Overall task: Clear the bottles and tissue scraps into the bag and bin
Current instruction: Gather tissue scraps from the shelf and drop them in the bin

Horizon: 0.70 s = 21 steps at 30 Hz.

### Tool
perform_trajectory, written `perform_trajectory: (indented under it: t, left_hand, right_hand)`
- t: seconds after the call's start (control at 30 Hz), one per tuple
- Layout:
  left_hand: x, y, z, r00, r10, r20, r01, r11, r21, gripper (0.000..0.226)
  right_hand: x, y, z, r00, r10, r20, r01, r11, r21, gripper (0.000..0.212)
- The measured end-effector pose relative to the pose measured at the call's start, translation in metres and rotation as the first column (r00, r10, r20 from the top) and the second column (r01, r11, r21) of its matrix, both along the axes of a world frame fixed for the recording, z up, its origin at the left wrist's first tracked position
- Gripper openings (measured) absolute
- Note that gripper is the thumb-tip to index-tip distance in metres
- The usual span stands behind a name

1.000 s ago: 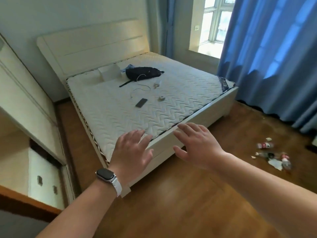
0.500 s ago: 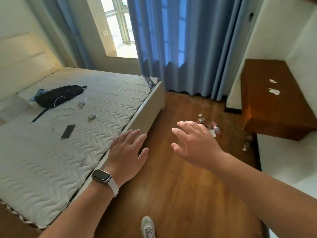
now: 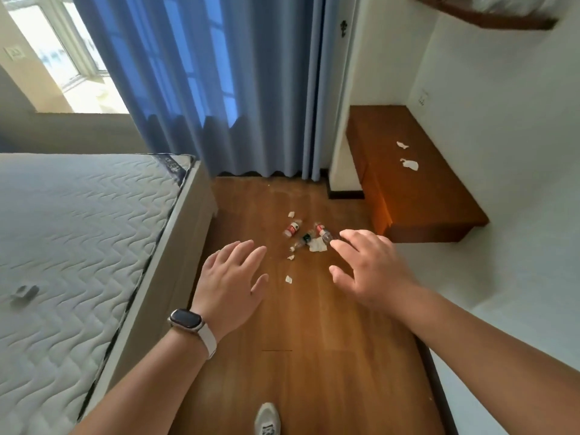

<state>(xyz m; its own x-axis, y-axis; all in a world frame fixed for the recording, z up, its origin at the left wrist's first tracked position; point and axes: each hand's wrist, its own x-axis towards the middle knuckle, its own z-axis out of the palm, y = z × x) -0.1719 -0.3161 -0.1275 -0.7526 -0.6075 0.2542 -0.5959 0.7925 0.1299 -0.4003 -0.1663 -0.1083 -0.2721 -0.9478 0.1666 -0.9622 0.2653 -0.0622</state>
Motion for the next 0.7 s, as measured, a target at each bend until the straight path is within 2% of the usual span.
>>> perform_trajectory:
  t: [0.1, 0.33, 0.53, 0.7]
  left_hand:
    - [-0.021, -0.046, 0.0, 0.994, -0.1, 0.04, 0.101, 0.995, -0.021, 0.047]
    - [-0.084, -0.12, 0.011, 0.97, -0.243, 0.022, 0.243, 0.969, -0.036, 0.045]
    - [-0.15, -0.147, 0.015, 0.944, -0.331, -0.001, 0.331, 0.943, -0.031, 0.042]
    - [-0.223, -0.155, 0.004, 0.93, -0.366, 0.023, 0.367, 0.93, -0.022, 0.042]
  right_hand:
    - [-0.018, -0.033, 0.005, 0.999, -0.051, -0.01, 0.051, 0.999, 0.008, 0.052]
    - [-0.055, -0.082, 0.011, 0.984, -0.178, -0.027, 0.178, 0.984, 0.008, 0.052]
    - [-0.098, -0.094, 0.009, 0.958, -0.287, -0.006, 0.286, 0.958, -0.026, 0.05]
    - [-0.165, -0.092, -0.004, 0.937, -0.35, 0.013, 0.35, 0.937, -0.015, 0.049]
